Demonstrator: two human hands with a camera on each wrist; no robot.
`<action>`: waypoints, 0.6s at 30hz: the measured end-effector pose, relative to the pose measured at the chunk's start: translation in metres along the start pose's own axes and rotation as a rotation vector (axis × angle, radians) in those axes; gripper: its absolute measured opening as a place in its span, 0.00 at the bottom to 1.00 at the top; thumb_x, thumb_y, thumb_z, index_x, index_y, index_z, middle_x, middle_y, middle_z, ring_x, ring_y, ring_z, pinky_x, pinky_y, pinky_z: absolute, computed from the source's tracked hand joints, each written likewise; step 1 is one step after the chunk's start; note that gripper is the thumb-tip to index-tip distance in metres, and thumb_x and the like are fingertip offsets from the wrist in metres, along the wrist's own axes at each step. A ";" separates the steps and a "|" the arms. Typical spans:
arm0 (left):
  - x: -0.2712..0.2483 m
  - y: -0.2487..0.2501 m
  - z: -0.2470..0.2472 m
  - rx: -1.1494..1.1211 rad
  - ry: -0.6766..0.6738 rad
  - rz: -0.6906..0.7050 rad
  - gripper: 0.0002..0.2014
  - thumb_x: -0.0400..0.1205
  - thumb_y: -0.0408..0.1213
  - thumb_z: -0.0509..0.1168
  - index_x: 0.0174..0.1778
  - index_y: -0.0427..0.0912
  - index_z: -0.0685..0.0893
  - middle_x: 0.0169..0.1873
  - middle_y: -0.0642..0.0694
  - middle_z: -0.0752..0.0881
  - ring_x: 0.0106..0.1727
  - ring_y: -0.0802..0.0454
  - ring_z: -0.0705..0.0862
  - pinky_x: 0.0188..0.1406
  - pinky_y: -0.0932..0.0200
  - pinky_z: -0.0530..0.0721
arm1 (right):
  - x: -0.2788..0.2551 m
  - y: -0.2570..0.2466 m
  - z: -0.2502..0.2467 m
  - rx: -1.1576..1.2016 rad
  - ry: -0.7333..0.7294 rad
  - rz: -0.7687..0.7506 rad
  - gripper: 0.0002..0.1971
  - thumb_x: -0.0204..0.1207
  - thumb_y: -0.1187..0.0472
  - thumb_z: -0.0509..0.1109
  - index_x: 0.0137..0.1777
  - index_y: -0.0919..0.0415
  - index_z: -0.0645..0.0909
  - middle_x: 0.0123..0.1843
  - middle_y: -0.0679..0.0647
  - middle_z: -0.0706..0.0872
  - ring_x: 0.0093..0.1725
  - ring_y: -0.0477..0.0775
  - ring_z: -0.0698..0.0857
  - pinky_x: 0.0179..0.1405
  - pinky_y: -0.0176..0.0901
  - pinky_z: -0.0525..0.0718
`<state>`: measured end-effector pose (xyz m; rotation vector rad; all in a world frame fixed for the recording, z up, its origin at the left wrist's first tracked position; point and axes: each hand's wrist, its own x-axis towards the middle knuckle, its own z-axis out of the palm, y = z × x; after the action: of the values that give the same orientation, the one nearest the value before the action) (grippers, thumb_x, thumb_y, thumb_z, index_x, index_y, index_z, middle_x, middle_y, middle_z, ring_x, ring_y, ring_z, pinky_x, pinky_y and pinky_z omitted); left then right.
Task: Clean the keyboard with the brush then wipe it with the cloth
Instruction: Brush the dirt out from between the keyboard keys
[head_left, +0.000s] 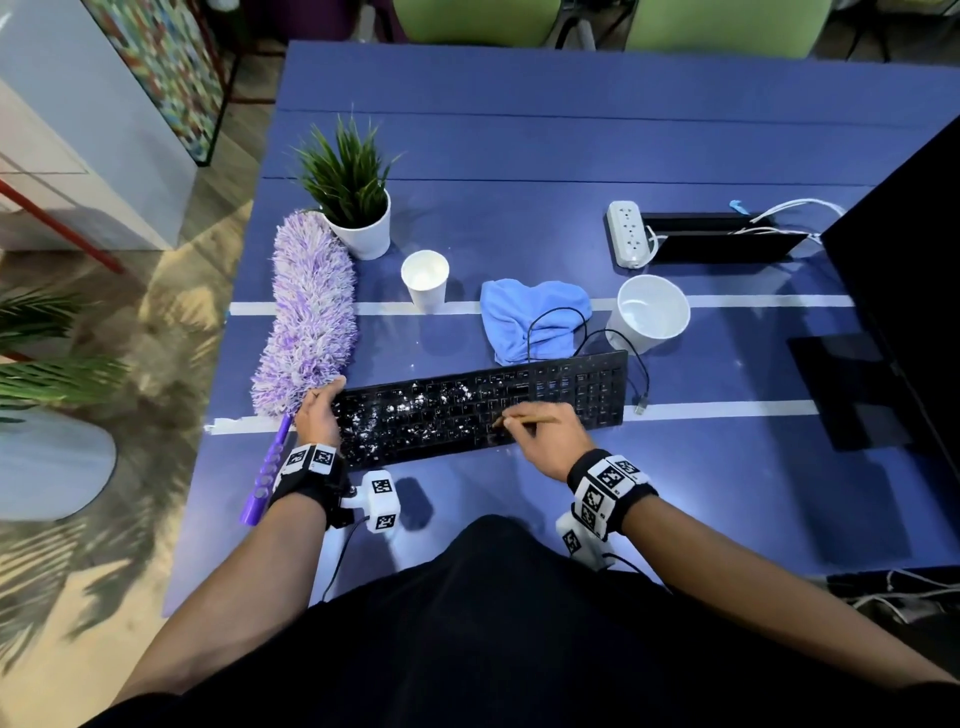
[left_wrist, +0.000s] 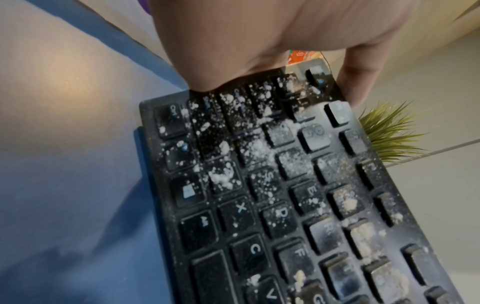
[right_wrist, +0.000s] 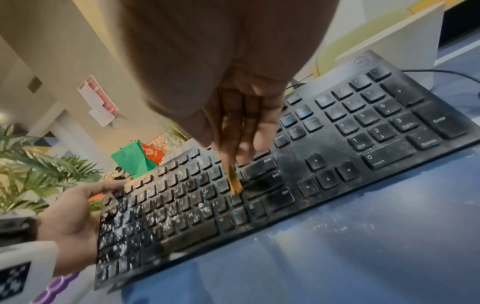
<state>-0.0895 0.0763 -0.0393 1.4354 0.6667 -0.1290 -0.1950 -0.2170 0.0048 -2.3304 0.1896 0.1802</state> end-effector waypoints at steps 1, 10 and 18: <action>0.000 -0.001 -0.001 0.001 -0.003 0.011 0.03 0.77 0.37 0.71 0.39 0.48 0.87 0.43 0.48 0.88 0.53 0.47 0.84 0.65 0.50 0.79 | 0.000 -0.006 -0.004 0.070 0.066 -0.016 0.07 0.78 0.58 0.70 0.51 0.56 0.88 0.48 0.50 0.91 0.43 0.41 0.87 0.51 0.37 0.86; 0.008 -0.004 -0.006 0.008 -0.005 -0.055 0.09 0.61 0.50 0.77 0.33 0.51 0.92 0.46 0.42 0.89 0.55 0.38 0.87 0.70 0.39 0.80 | 0.016 -0.031 -0.015 0.065 0.174 -0.085 0.06 0.77 0.57 0.70 0.49 0.56 0.87 0.43 0.52 0.91 0.40 0.49 0.88 0.48 0.43 0.86; 0.010 -0.003 -0.007 -0.010 0.005 -0.055 0.12 0.52 0.56 0.77 0.27 0.55 0.91 0.41 0.44 0.87 0.47 0.46 0.84 0.69 0.40 0.80 | 0.012 -0.007 -0.036 -0.041 0.412 0.042 0.06 0.76 0.60 0.69 0.45 0.58 0.87 0.41 0.55 0.91 0.39 0.56 0.89 0.43 0.42 0.87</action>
<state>-0.0847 0.0855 -0.0470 1.4088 0.7100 -0.1650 -0.1795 -0.2395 0.0323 -2.3824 0.4412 -0.2815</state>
